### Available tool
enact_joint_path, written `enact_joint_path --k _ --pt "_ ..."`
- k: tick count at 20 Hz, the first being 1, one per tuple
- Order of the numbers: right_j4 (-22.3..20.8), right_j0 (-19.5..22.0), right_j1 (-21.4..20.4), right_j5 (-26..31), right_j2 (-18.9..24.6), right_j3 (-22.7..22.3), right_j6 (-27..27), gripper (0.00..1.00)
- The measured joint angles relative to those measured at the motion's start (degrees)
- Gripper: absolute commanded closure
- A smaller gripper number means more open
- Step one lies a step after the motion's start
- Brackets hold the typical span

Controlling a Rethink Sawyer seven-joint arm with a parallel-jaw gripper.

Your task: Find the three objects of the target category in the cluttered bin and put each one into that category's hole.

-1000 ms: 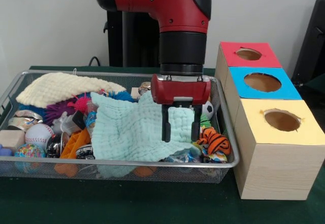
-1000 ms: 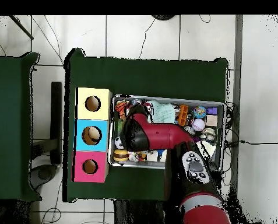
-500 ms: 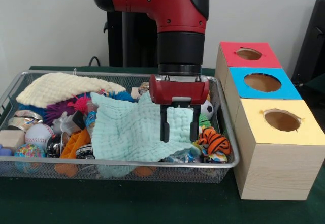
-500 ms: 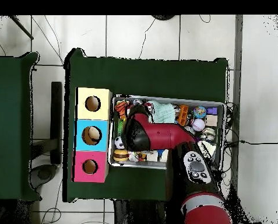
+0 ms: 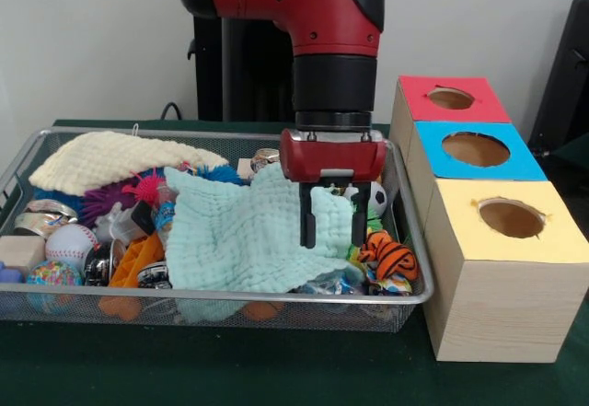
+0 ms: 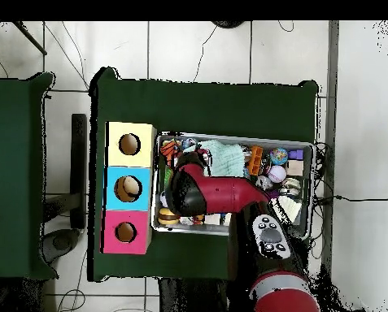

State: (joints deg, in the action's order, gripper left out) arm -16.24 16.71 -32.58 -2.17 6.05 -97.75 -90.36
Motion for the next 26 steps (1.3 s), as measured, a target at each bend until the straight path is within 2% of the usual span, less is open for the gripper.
enact_joint_path --k 17,26 --pt "0.0 -1.7 -1.3 0.0 0.1 -8.2 0.0 0.0" --pt "0.0 -1.7 -1.1 0.0 1.4 -8.9 0.0 0.0"
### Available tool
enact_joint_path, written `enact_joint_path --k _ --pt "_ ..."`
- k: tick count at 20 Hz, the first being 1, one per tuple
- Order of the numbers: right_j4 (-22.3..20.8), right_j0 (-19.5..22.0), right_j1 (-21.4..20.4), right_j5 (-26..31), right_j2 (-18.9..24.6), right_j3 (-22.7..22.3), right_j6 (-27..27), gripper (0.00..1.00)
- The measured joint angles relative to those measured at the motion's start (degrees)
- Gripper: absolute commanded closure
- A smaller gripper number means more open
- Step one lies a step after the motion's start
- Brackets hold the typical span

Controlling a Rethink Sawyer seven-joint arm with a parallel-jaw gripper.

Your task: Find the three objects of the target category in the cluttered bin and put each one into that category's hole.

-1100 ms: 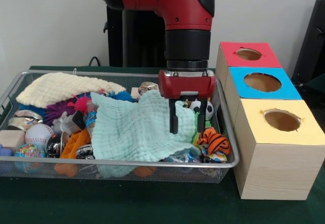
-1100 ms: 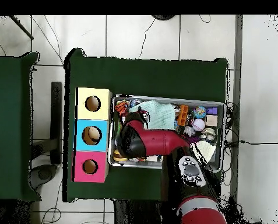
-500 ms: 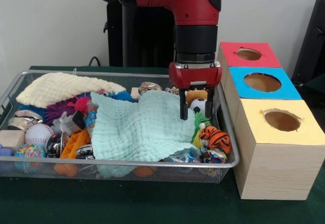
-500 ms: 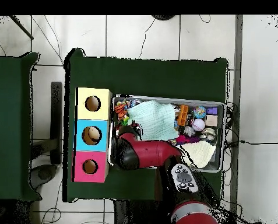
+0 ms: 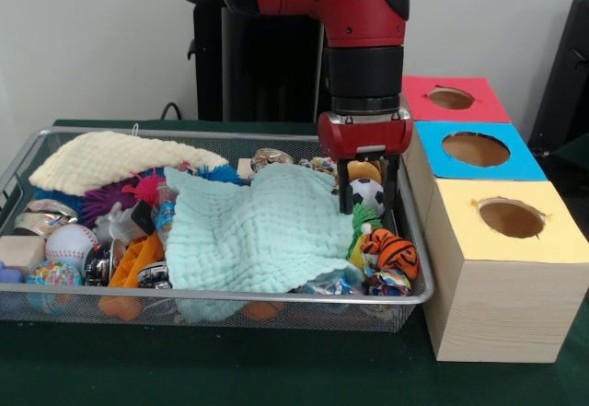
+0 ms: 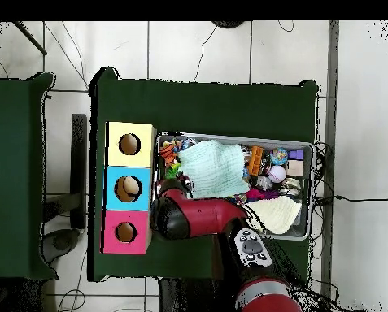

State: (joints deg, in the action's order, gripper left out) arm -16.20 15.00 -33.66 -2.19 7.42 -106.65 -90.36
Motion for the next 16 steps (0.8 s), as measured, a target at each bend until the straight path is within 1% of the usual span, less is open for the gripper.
enact_joint_path --k 16 --pt "0.0 0.0 0.7 0.0 2.4 0.0 0.0 0.0"
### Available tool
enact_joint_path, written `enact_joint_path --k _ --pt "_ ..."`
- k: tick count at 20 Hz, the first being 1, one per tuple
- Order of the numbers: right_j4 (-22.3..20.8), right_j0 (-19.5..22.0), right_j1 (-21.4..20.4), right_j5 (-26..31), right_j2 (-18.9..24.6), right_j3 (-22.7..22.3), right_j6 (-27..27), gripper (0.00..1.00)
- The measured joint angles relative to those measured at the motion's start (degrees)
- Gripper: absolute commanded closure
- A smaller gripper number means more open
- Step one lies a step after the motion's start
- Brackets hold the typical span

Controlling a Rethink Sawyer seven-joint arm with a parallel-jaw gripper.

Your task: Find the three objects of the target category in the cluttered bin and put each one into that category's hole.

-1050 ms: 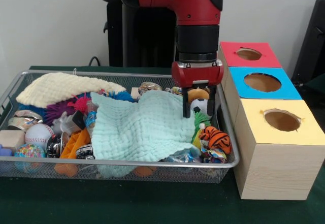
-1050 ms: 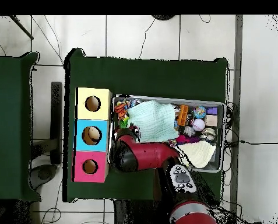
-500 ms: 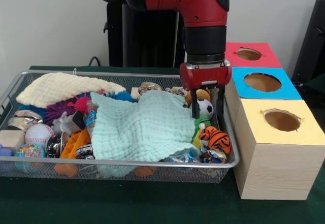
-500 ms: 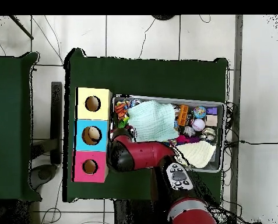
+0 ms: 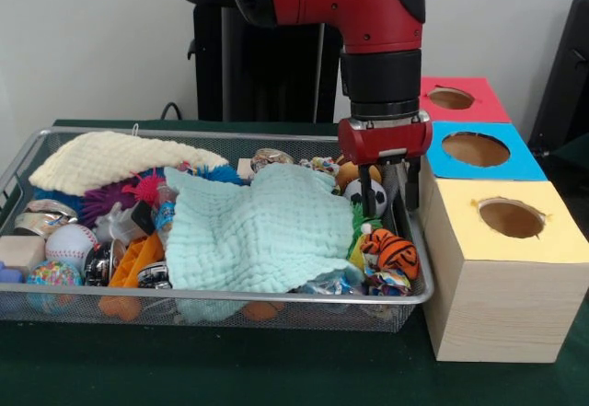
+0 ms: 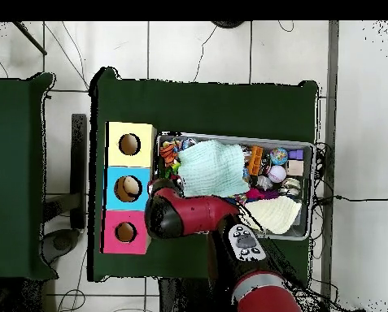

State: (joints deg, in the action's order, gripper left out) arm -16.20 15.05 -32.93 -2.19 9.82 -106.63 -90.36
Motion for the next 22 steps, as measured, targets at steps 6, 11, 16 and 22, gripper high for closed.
enact_joint_path --k 6,11,16,22 --pt "0.0 0.0 0.1 0.0 0.3 0.7 0.0 0.0" --pt "0.0 0.2 0.8 0.0 0.5 1.6 0.0 0.0" --pt "0.0 1.0 1.5 0.0 1.3 2.2 0.0 0.0" --pt "0.0 2.3 2.0 0.0 1.9 3.3 0.0 0.0"
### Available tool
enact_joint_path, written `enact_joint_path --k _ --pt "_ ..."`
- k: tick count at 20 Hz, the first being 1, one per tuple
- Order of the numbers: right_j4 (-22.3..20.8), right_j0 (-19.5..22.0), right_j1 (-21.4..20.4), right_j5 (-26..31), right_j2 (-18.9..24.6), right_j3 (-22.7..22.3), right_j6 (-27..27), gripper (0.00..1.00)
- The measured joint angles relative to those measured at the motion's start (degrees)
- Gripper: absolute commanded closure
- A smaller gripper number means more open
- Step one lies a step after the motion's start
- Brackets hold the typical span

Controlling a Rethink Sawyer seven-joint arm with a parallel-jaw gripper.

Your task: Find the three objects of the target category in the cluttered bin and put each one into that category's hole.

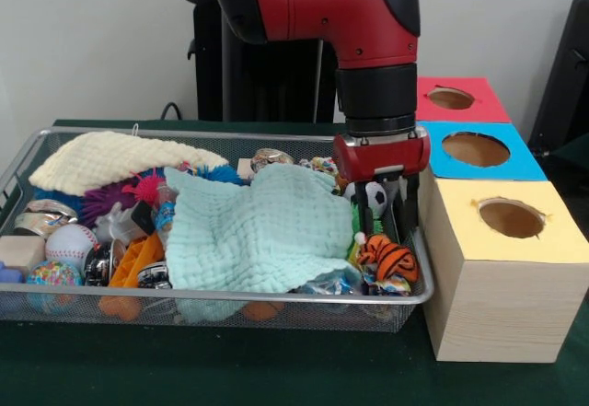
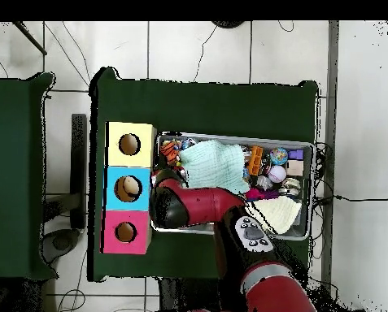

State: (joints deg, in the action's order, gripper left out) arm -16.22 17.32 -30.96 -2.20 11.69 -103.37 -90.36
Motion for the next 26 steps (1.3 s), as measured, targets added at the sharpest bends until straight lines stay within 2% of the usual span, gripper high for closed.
enact_joint_path --k 10,26 --pt "0.0 1.3 0.5 0.0 0.4 2.3 0.0 0.0" --pt "0.0 1.2 0.5 0.0 0.4 2.5 0.0 0.0"
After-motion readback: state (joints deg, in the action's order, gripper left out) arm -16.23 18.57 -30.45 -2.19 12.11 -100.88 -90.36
